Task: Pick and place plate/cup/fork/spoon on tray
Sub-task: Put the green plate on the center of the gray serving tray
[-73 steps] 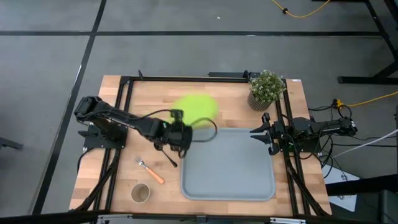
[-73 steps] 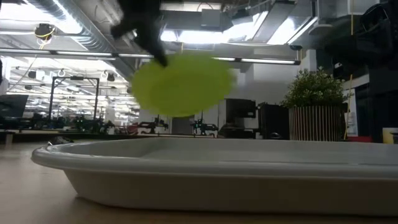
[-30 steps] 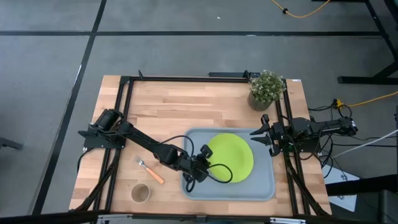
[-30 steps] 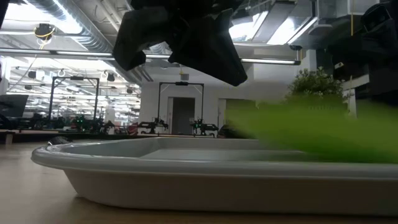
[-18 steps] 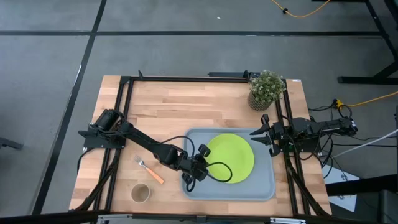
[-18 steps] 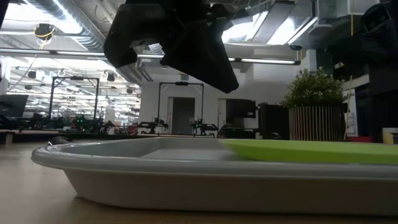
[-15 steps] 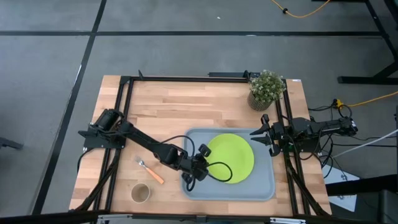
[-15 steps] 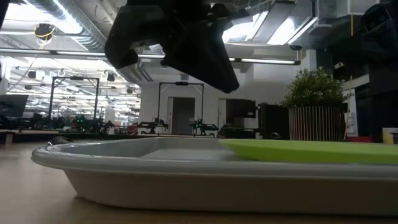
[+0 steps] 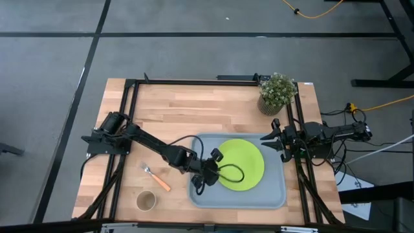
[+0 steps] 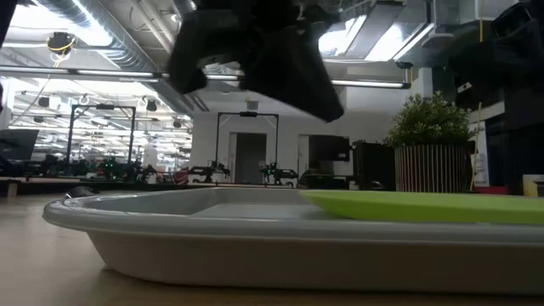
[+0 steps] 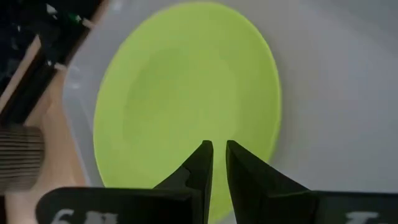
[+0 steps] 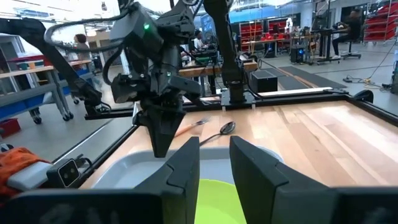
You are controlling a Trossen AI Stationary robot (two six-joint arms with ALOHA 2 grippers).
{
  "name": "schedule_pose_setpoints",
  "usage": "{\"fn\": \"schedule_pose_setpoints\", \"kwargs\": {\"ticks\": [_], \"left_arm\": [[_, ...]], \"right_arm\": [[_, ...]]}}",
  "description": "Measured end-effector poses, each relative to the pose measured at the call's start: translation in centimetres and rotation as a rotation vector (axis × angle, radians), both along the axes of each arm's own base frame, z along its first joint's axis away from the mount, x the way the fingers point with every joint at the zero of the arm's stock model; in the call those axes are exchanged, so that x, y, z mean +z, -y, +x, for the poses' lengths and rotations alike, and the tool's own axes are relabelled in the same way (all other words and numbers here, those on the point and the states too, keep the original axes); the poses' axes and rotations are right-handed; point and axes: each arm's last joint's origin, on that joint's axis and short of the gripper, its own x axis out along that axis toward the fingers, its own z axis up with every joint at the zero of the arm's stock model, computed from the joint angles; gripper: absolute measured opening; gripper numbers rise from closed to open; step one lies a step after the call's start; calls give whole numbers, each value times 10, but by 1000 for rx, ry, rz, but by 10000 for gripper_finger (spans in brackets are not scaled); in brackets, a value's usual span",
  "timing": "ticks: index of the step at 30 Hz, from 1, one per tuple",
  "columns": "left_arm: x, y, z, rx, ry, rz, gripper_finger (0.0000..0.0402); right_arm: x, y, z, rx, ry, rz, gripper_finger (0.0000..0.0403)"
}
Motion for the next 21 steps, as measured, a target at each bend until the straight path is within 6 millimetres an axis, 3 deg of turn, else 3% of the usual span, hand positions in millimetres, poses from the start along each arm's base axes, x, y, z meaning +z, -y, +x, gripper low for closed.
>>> {"fn": "schedule_pose_setpoints", "kwargs": {"ticks": [8,13,17,21], "left_arm": [[-9,-16,17,-24,44,-122,39],[-4,-18,23,-7,122,-138,39],[0,-18,25,48,179,-109,39],[-1,-33,28,129,177,-151,39]], "right_arm": [[-1,0,0,0,-7,0,94],[-3,0,0,1,-34,-7,94],[-3,0,0,1,-34,-7,94],[-3,0,0,1,-33,-13,94]]}}
